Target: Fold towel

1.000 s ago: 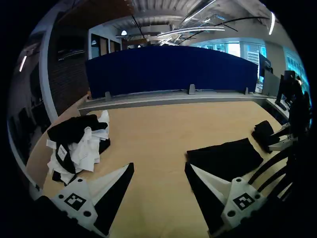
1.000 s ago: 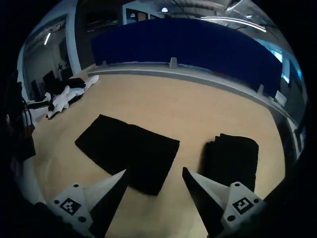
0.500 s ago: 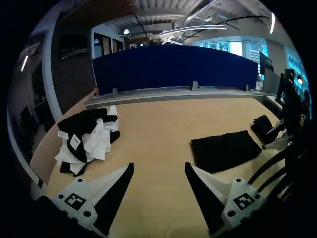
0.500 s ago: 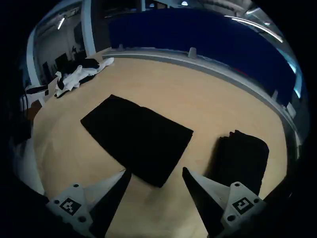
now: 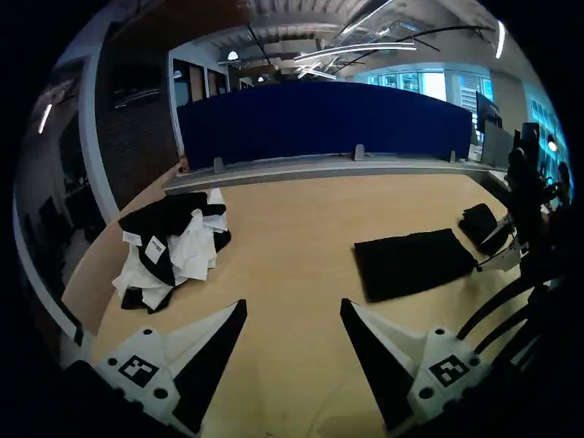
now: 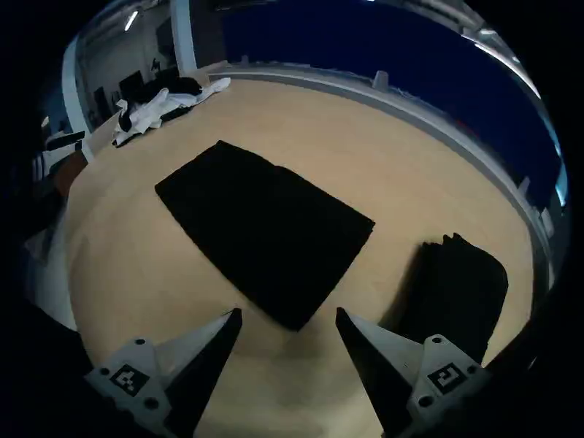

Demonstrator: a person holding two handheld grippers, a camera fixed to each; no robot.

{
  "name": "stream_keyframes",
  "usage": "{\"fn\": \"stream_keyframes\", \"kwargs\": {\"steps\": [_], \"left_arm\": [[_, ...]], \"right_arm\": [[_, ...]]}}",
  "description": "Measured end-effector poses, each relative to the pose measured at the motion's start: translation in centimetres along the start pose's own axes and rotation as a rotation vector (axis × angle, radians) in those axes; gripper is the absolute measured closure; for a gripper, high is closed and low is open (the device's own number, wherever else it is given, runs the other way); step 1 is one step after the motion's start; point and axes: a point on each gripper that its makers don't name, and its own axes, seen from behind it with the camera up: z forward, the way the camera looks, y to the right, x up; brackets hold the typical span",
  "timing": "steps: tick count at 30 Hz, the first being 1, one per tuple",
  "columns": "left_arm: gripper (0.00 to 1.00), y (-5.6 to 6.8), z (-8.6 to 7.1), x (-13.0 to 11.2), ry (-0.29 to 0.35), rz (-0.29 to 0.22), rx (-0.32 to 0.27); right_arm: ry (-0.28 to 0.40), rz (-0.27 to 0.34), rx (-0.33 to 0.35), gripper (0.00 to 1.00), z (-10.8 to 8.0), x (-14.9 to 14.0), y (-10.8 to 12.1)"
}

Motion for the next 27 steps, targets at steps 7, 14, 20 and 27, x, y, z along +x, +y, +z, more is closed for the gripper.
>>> {"fn": "stream_keyframes", "kwargs": {"steps": [7, 14, 20, 27], "left_arm": [[0.05, -0.2, -0.5, -0.3, -0.004, -0.008, 0.002], [0.05, -0.2, -0.6, -0.4, -0.005, -0.006, -0.001], [0.05, -0.3, -0.5, -0.6, -0.009, -0.011, -0.002], [0.05, -0.3, -0.4, -0.5, -0.008, -0.013, -0.005]], "right_arm": [[-0.028, -0.012, 0.008, 0.12, 0.3, -0.6, 0.1], [-0.057, -0.016, 0.011, 0.4, 0.7, -1.3, 0.4], [-0.062, -0.006, 0.01, 0.71, 0.9, -1.2, 0.8], [-0.075, -0.002, 0.016, 0.72, 0.9, -1.6, 0.8]]}}
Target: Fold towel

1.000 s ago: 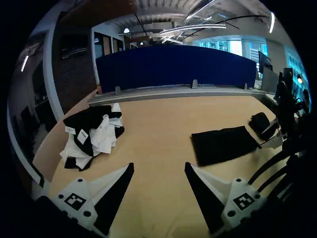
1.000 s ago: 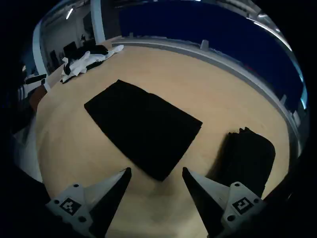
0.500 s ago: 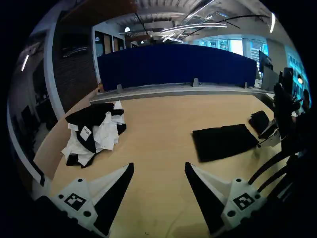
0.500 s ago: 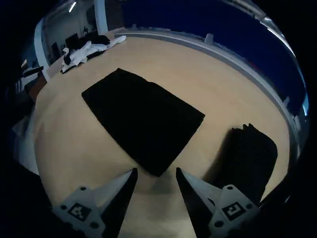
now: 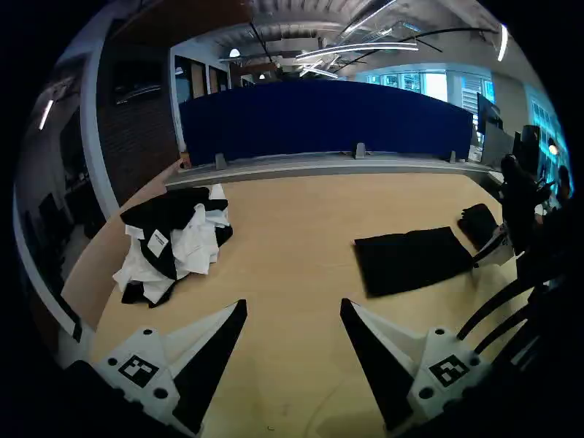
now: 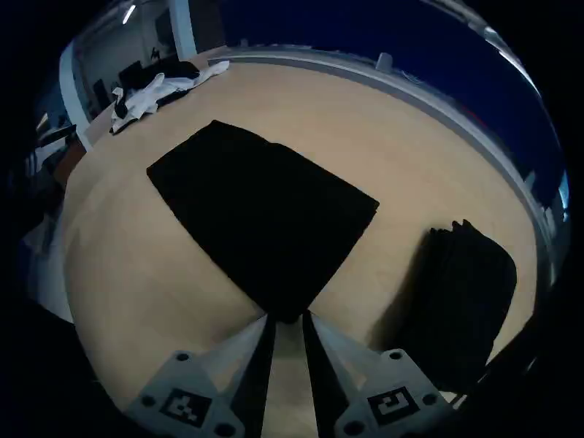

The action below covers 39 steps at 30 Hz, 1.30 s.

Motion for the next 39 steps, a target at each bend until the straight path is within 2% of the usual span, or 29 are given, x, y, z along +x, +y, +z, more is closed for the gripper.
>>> {"fn": "stream_keyframes", "kwargs": {"steps": [8, 14, 16, 20, 26, 33, 39], "left_arm": [[0.05, 0.3, 0.1, 0.1, 0.001, 0.004, -0.006], [0.05, 0.5, 0.2, 0.3, 0.003, 0.008, -0.009], [0.05, 0.5, 0.2, 0.4, 0.003, 0.008, -0.009], [0.05, 0.4, 0.3, 0.5, 0.003, 0.007, -0.01], [0.05, 0.4, 0.3, 0.4, 0.003, 0.008, -0.011], [0.05, 0.5, 0.3, 0.4, 0.003, 0.009, -0.012], [0.05, 0.4, 0.3, 0.4, 0.003, 0.007, -0.011]], "right_arm": [[-0.021, -0.009, 0.013, 0.73, 0.3, -0.5, -0.3], [-0.03, -0.011, 0.023, 0.79, 0.4, -0.6, -0.5], [-0.028, -0.01, 0.021, 0.85, 0.4, -0.6, -0.5], [-0.026, -0.005, 0.015, 0.92, 0.5, -0.6, -0.4], [-0.016, -0.006, 0.006, 0.93, 0.2, -0.4, -0.3], [0.007, -0.017, -0.004, 0.93, -0.5, 0.8, -0.2], [0.046, -0.035, -0.012, 0.93, -1.9, 3.2, -0.3]]}}
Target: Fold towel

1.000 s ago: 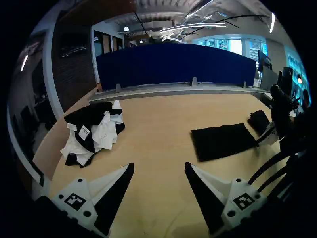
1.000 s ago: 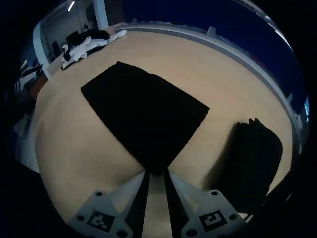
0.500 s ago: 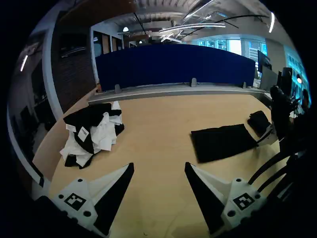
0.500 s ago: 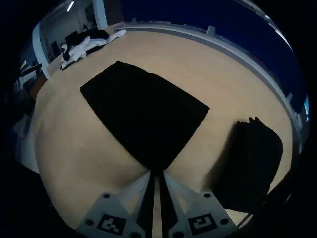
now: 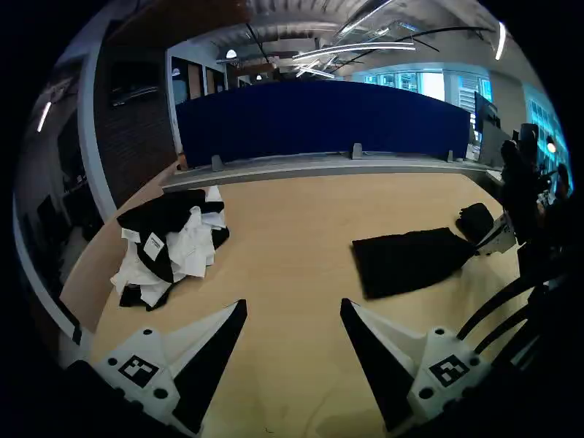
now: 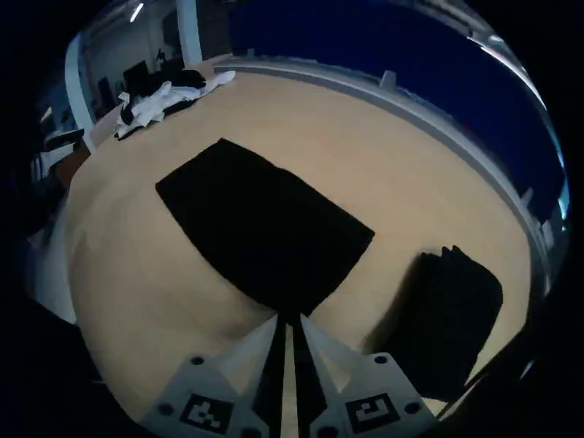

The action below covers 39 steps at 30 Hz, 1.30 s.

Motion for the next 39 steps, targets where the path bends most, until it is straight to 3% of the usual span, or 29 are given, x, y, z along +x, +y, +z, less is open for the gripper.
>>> {"fn": "stream_keyframes", "kwargs": {"steps": [15, 27, 39], "left_arm": [[0.05, 0.0, -0.2, 0.7, 0.019, -0.007, -0.004], [0.05, 0.0, -0.6, 0.7, 0.024, -0.017, -0.008], [0.05, -0.1, -0.7, 0.7, 0.03, -0.032, -0.01]], "right_arm": [[0.088, -0.093, -0.017, 0.94, -2.6, 7.2, -0.7], [0.074, -0.144, -0.009, 0.94, -2.6, 8.7, -1.1], [0.05, -0.232, 0.02, 0.94, -1.5, 10.7, -2.7]]}}
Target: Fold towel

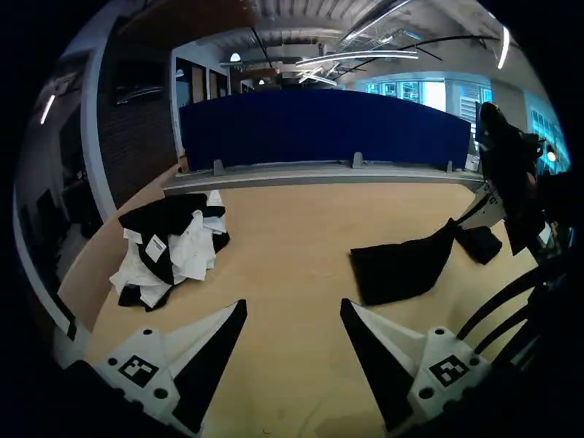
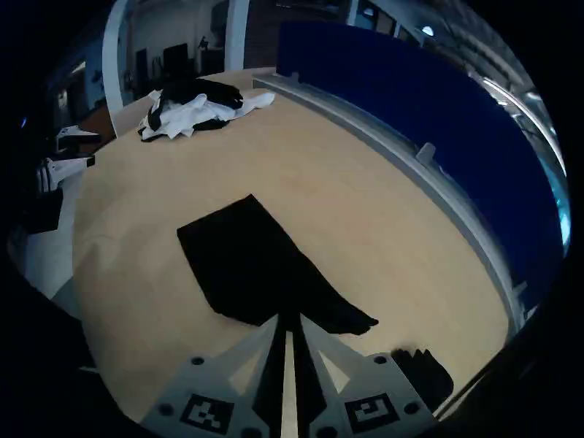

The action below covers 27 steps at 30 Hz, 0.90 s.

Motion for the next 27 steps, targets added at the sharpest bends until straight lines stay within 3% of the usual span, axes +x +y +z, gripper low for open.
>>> {"fn": "stream_keyframes", "kwargs": {"steps": [17, 23, 27], "left_arm": [[0.05, -1.0, -0.3, -0.6, 0.01, -0.045, 0.014], [0.05, -1.7, -0.4, -0.9, 0.016, -0.072, 0.031], [0.05, -2.1, -0.6, -1.4, 0.02, -0.087, 0.045]], "right_arm": [[-0.027, -0.139, 0.085, 0.94, 3.5, 4.6, -3.4], [-0.038, -0.202, 0.132, 0.94, 5.8, 6.5, -5.8], [-0.054, -0.238, 0.179, 0.94, 8.4, 7.0, -8.3]]}}
